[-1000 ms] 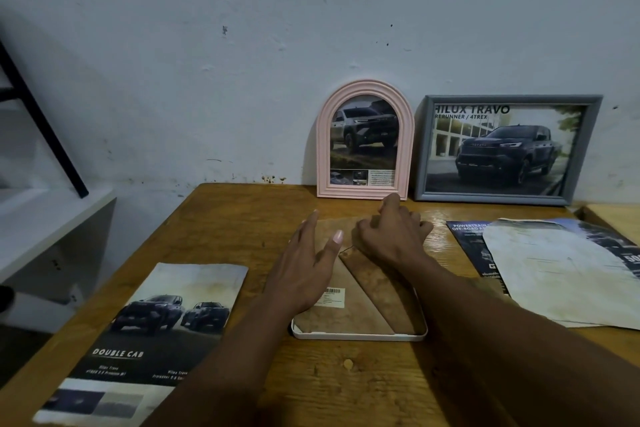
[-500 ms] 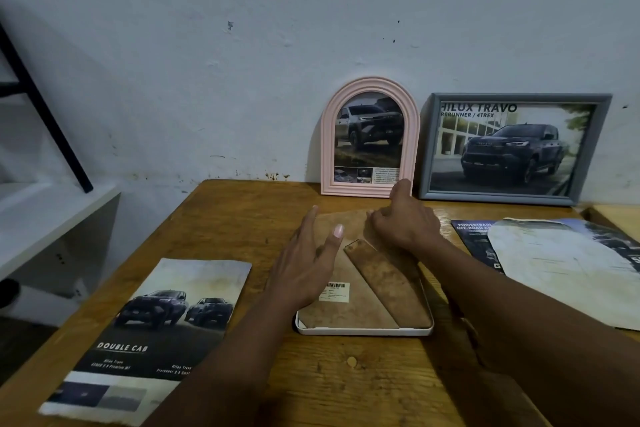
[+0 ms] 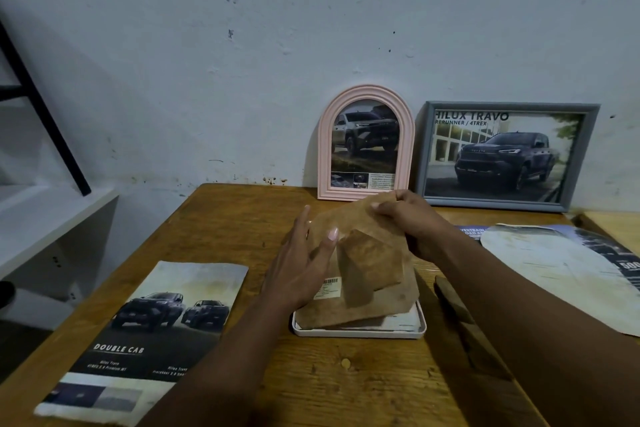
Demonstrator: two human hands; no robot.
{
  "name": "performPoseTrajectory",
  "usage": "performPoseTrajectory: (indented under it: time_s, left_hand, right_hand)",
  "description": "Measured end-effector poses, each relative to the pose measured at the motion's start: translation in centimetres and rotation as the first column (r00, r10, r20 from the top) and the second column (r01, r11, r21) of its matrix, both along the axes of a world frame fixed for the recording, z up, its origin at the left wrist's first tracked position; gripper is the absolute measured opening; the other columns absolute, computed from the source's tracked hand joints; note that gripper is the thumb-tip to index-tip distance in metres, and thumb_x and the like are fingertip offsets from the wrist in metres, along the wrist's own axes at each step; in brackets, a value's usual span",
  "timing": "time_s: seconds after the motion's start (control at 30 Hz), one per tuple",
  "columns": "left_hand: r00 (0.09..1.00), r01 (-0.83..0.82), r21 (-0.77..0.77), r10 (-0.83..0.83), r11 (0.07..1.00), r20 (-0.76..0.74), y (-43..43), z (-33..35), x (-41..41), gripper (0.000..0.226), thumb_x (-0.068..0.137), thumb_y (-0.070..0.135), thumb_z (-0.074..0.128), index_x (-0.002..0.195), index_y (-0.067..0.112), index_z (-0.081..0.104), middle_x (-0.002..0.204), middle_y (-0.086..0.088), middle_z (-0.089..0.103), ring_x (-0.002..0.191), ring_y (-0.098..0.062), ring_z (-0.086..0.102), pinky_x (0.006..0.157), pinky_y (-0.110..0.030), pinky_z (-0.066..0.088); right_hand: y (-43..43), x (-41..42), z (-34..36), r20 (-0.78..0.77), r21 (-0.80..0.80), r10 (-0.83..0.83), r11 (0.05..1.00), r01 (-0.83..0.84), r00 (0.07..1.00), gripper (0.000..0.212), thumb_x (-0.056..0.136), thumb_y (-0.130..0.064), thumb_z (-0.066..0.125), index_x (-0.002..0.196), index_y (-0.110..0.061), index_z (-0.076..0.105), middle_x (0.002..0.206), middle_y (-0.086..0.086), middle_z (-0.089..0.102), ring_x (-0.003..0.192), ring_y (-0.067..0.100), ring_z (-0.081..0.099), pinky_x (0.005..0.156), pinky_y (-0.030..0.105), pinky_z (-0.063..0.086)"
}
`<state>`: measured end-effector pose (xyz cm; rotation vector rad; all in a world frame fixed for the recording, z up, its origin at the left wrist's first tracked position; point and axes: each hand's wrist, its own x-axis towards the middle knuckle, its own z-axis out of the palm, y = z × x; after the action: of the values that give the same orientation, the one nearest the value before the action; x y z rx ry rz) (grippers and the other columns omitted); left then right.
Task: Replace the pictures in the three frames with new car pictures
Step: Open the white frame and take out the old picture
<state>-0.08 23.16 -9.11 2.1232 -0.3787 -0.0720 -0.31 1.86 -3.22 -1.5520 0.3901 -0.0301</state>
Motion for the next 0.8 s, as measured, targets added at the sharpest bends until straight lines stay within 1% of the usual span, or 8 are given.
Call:
performPoseTrajectory:
  time_s: [0.13,0.23,0.37,0.43,0.53,0.63,0.73,0.8]
  left_hand:
    - [0.999,-0.044,-0.024,0.044,0.999,0.008,0.1,0.2,0.1,0.098,0.074,0.083,0.056,0.15,0.058,0.001,0.158,0.007,0.04,0.142,-0.024,0.041,0.109,-0.059,0.042]
    - [0.998,-0.059,-0.02,0.059,0.998,0.015,0.1,-0.1,0.4,0.095,0.083,0.064,0.069,0.154,0.052,0.006,0.155,0.007,0.044,0.141,-0.023,0.042,0.11,-0.051,0.041]
    - [0.996,-0.083,-0.049,0.084,0.995,0.022,0.2,-0.4,0.6,0.088,0.088,0.06,0.068,0.154,0.051,0.011,0.151,0.007,0.049,0.14,-0.023,0.043,0.107,-0.048,0.04]
    - [0.995,-0.094,-0.063,0.096,0.994,0.038,0.4,-0.2,0.5,0.087,0.089,0.056,0.068,0.156,0.048,0.013,0.148,0.006,0.052,0.138,-0.022,0.046,0.106,-0.045,0.04]
    - [0.993,-0.089,-0.121,0.097,0.989,0.061,0.6,0.9,0.5,0.086,0.09,0.053,0.069,0.157,0.042,0.017,0.144,0.008,0.056,0.131,-0.019,0.051,0.099,-0.038,0.044]
    - [0.994,-0.066,-0.199,0.083,0.978,0.078,-0.3,3.1,0.8,0.082,0.091,0.041,0.073,0.157,0.035,0.025,0.143,0.007,0.056,0.121,-0.016,0.058,0.089,-0.034,0.052]
    - [0.991,-0.013,-0.259,0.047,0.966,0.124,-3.1,5.4,1.1,0.072,0.092,0.026,0.074,0.151,0.037,0.034,0.138,0.011,0.052,0.106,-0.016,0.066,0.067,-0.019,0.056]
    - [0.985,0.016,-0.295,0.035,0.955,0.167,-5.5,6.5,1.2,0.065,0.093,0.021,0.074,0.145,0.041,0.039,0.135,0.014,0.049,0.11,-0.023,0.066,0.071,-0.027,0.061]
  right_hand:
    - [0.7,-0.2,-0.4,0.035,-0.244,-0.055,0.968,0.062,0.998,0.033,0.094,-0.021,0.063,0.123,-0.023,0.046,0.117,0.008,0.056,0.099,0.024,0.061,0.073,0.035,0.054]
    - [0.3,-1.0,-0.4,0.0,-0.355,-0.017,0.935,0.016,1.0,0.039,0.094,-0.017,0.063,0.127,-0.027,0.045,0.125,0.005,0.051,0.103,0.022,0.058,0.077,0.034,0.054]
    - [0.6,-2.0,-0.3,0.028,-0.246,-0.03,0.969,0.036,0.999,0.055,0.093,-0.011,0.065,0.137,-0.028,0.038,0.124,0.007,0.054,0.104,0.026,0.062,0.083,0.043,0.059]
    - [0.7,-2.3,0.0,0.088,-0.149,-0.105,0.982,0.117,0.991,0.049,0.092,-0.012,0.067,0.133,-0.025,0.043,0.121,0.008,0.058,0.1,0.026,0.065,0.081,0.045,0.06]
    - [0.4,-2.9,1.2,0.17,-0.06,-0.175,0.98,0.187,0.97,0.037,0.093,-0.012,0.067,0.126,-0.02,0.053,0.11,0.006,0.062,0.094,0.023,0.066,0.072,0.038,0.061]
    - [-0.8,-3.4,2.8,0.233,-0.072,-0.19,0.975,0.212,0.954,0.032,0.095,-0.014,0.064,0.125,-0.021,0.057,0.105,0.002,0.063,0.094,0.022,0.065,0.073,0.035,0.059]
    - [-2.6,-3.9,4.7,0.281,-0.122,-0.188,0.966,0.23,0.941,0.036,0.096,-0.015,0.062,0.13,-0.022,0.057,0.112,0.005,0.063,0.1,0.025,0.065,0.08,0.04,0.059]
    - [-4.4,-4.5,5.9,0.293,-0.182,-0.133,0.964,0.192,0.947,0.04,0.097,-0.012,0.059,0.136,-0.023,0.053,0.115,0.005,0.063,0.103,0.026,0.064,0.085,0.042,0.058]
